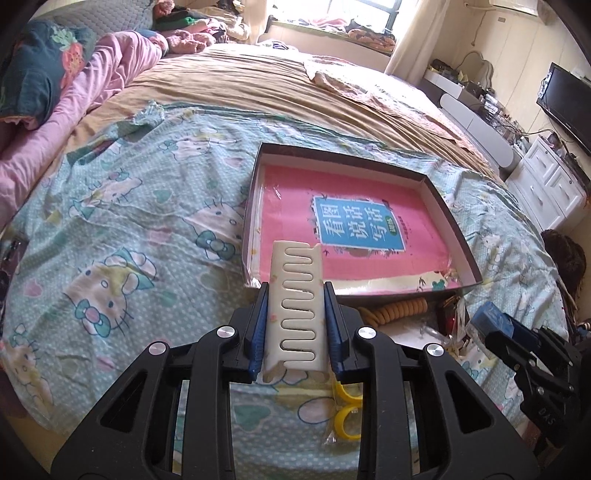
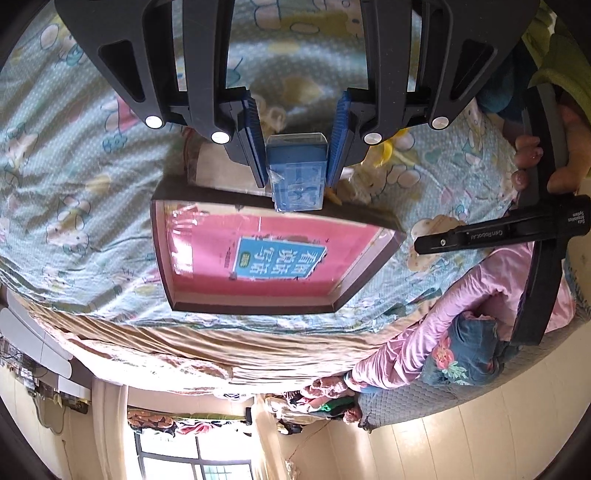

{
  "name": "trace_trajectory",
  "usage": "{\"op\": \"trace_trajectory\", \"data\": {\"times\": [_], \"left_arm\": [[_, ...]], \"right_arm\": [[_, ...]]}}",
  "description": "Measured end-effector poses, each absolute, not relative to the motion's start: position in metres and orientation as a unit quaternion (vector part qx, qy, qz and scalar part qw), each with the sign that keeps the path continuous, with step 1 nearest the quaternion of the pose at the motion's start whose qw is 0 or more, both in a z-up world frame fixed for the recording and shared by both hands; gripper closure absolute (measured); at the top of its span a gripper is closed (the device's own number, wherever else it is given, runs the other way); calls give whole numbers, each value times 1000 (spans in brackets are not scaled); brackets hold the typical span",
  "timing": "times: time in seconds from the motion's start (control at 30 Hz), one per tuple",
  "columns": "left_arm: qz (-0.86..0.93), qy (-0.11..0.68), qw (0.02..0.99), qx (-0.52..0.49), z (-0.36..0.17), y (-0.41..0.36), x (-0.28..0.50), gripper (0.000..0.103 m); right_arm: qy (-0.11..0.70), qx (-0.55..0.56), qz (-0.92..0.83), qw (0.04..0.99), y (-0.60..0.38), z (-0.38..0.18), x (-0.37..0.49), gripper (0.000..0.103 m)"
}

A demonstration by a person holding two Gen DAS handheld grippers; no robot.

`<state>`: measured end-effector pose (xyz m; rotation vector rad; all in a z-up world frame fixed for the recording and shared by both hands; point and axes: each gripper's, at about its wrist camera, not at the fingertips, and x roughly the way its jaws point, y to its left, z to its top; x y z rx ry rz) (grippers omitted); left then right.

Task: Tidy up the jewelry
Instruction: 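Carry both items into the pink tray and open both grippers to release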

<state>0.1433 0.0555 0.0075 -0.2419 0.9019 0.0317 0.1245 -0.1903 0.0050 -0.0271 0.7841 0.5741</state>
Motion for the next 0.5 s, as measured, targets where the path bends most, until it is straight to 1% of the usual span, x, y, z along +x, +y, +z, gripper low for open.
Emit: {"op": "trace_trajectory", "data": {"times": [0.5], "left_arm": [[9,449,886,-111,-4,48,179,83]], "right_arm": [[362,-11,229,904,-199,5,183,72]]}}
